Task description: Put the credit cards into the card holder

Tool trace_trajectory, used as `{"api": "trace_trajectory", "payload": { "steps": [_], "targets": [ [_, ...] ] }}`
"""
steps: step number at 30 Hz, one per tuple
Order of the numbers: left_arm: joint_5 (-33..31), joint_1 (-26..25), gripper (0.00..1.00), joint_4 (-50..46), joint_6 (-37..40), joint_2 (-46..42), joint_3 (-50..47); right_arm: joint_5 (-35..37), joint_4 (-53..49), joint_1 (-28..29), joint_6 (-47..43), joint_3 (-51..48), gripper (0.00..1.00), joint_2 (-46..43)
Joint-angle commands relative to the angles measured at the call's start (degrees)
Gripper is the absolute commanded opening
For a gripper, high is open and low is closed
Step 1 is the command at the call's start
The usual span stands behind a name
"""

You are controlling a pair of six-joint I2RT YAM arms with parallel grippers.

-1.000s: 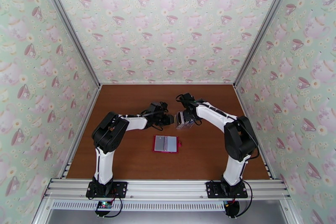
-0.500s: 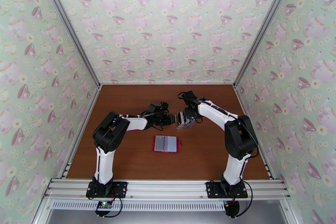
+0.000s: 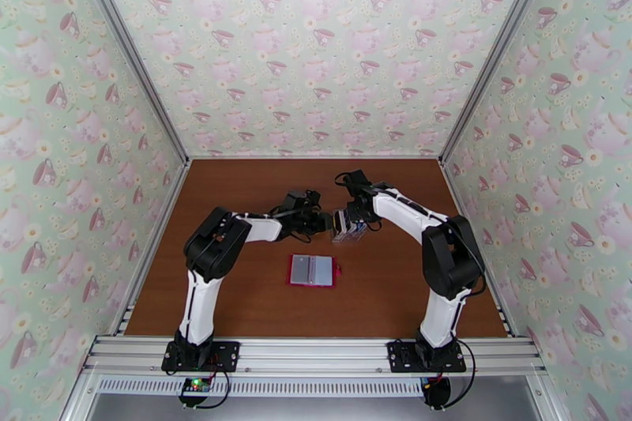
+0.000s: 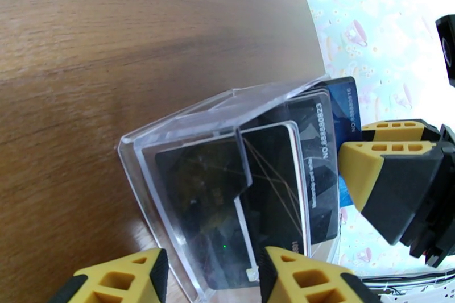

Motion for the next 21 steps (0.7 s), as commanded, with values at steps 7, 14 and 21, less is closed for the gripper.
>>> {"api": "trace_trajectory", "payload": {
  "steps": [7, 14, 21],
  "targets": [
    [-2.22, -1.15, 0.46, -6.34, 1.76, 3.54, 4.1, -1.56, 0.17, -0.32, -0.73, 0.4, 0.33, 0.76],
    [-7.48, -1.98, 0.31, -14.35, 6.11, 2.87, 5.52, 0.3, -0.62, -0.29, -0.91, 0.74, 0.34, 0.16],
    [-10.36, -1.97, 0.32, -18.53, 8.05, 3.08, 5.53, 2.89, -1.47, -0.29, -0.99, 0.75, 0.35, -0.7]
  ]
}}
